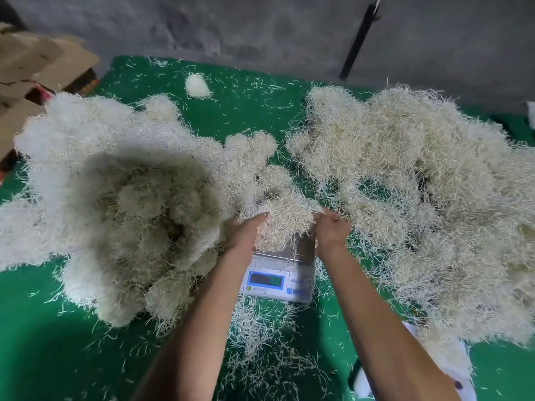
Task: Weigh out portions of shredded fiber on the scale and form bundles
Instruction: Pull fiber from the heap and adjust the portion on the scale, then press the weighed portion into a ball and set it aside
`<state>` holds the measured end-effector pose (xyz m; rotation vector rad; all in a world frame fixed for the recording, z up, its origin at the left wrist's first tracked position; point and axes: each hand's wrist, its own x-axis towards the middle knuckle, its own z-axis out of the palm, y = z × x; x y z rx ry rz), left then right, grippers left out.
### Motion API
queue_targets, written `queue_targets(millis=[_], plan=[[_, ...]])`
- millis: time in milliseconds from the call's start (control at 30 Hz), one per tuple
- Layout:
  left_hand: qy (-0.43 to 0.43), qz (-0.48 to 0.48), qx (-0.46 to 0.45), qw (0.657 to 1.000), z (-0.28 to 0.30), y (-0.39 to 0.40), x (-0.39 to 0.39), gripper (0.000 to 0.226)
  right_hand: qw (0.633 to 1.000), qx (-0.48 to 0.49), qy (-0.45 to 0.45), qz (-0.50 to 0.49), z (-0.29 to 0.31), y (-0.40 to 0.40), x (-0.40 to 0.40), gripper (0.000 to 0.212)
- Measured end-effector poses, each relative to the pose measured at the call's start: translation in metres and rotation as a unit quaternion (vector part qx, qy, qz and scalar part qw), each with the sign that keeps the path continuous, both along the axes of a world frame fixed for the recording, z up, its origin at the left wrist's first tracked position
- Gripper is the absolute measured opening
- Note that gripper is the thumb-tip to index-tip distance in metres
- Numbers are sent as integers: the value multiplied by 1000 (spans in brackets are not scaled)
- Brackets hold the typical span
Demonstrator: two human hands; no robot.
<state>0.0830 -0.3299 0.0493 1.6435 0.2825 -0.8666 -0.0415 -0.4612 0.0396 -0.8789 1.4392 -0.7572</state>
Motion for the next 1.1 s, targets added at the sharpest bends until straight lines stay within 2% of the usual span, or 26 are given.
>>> queue_targets(millis=[100, 200, 267, 367, 433, 500, 533, 600, 633, 667, 700, 733, 767, 800, 833, 1100], plan=[[5, 16, 21, 1000, -11, -4, 2, 97, 991, -77, 79, 71, -13, 9, -13, 20], [-27, 1, 41, 999, -16, -1, 8, 90, 971, -89, 143, 170, -21, 13, -36, 12], [-79, -42, 39, 995, -15, 10, 9, 81, 958, -92, 134, 237, -21, 15, -51, 23], [-191, -115, 18, 975, -8, 34, 2, 74, 969, -121, 50, 211, -16, 27, -72, 29], [-250, -125, 12, 960, -4, 51, -10, 61, 974, -152, 46, 159, -17, 46, -80, 31], [-320, -109, 1, 941, -7, 75, -27, 37, 974, -169, 90, 122, -24, 74, -89, 35], [-340, -105, -6, 935, -13, 85, -36, 34, 972, -166, 125, 110, -32, 88, -94, 33], [-307, -118, -21, 944, -26, 116, -61, 18, 961, -149, 190, 135, -48, 128, -109, 21], [-281, -148, -9, 948, -35, 133, -73, 24, 946, -141, 228, 184, -59, 149, -120, 22], [-260, -203, 25, 944, -49, 151, -85, 41, 915, -143, 281, 253, -74, 172, -132, 30], [-275, -282, 80, 916, -66, 170, -96, 54, 866, -175, 340, 322, -89, 196, -144, 42], [-326, -372, 138, 858, -83, 187, -107, 60, 809, -223, 395, 375, -102, 218, -154, 52], [-390, -446, 187, 784, -99, 202, -116, 63, 757, -267, 435, 408, -113, 236, -162, 57], [-439, -489, 221, 720, -110, 213, -123, 65, 738, -290, 446, 415, -119, 251, -167, 59], [-464, -508, 239, 685, -119, 221, -128, 65, 735, -296, 451, 411, -120, 263, -169, 60], [-502, -533, 294, 615, -126, 234, -137, 66, 710, -301, 502, 392, -132, 289, -171, 62]])
